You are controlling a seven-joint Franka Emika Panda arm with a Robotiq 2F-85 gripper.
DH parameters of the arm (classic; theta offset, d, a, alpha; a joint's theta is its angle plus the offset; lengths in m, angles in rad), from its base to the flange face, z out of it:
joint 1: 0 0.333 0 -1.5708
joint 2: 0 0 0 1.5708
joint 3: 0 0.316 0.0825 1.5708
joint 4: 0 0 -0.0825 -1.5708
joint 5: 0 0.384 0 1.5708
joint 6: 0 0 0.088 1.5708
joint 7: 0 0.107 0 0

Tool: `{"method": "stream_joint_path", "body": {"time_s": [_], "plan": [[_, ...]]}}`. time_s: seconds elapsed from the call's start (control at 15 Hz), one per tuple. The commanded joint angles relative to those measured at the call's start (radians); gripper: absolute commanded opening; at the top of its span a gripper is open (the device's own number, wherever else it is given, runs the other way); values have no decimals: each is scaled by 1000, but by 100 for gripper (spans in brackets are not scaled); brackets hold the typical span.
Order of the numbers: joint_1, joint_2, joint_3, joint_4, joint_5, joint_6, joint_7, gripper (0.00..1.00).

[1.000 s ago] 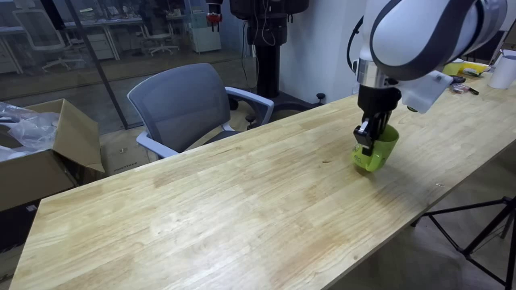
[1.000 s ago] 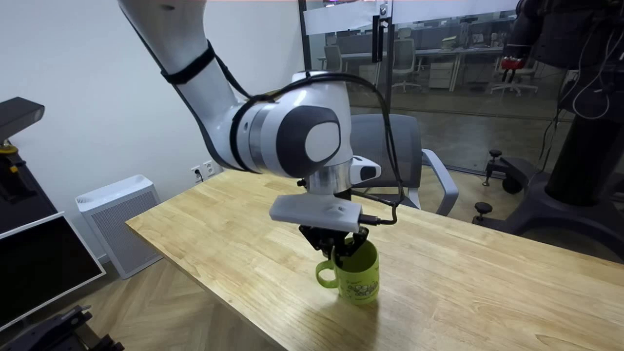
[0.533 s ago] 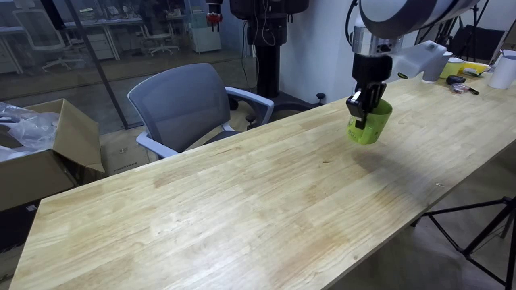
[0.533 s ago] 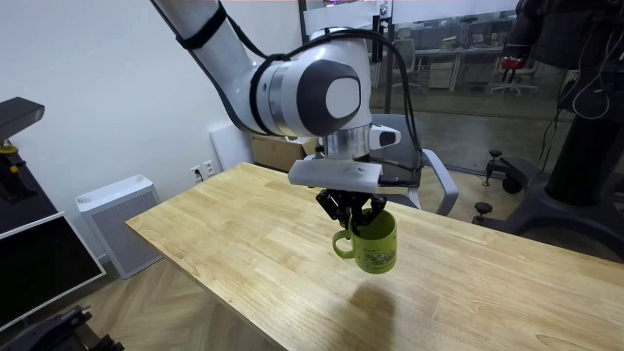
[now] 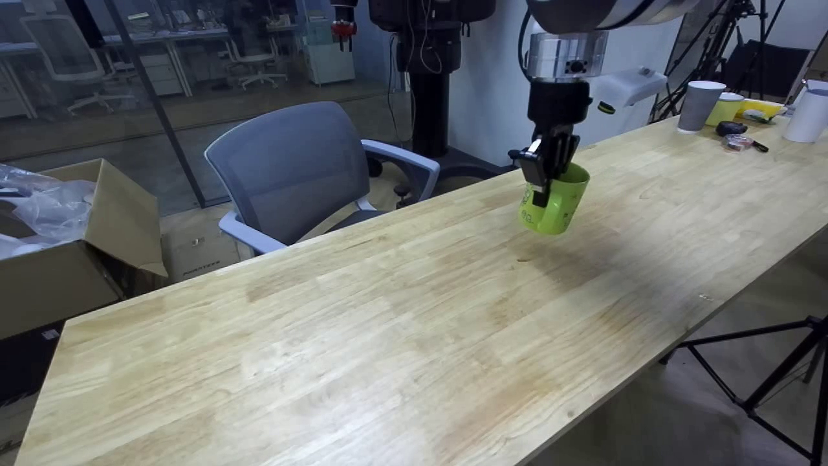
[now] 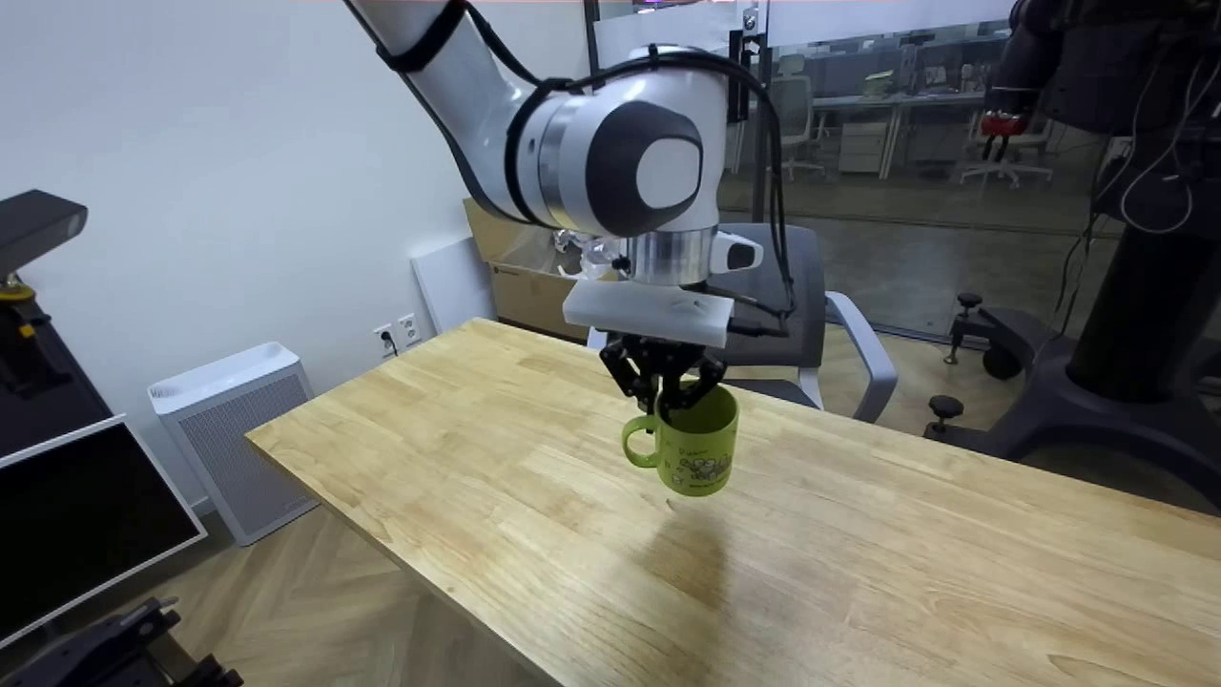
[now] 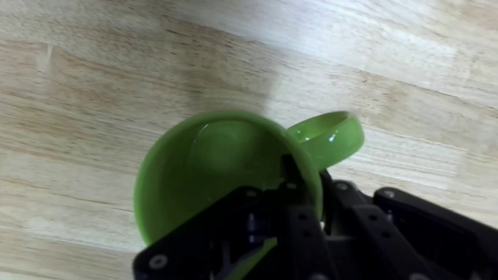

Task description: Move the mug to the left

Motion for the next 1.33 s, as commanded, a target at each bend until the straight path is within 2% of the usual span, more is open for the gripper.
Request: {"method": "stream_joint_path", "body": {"time_s": [0.0, 0.27, 0.87, 1.27], "plan": [[4, 65, 35, 110, 18, -92, -24, 3], [34, 133, 53, 183, 4, -151, -15, 3], [202, 257, -27, 295, -172, -177, 171, 3], [216, 290, -35, 327, -190, -186, 195, 3]]}}
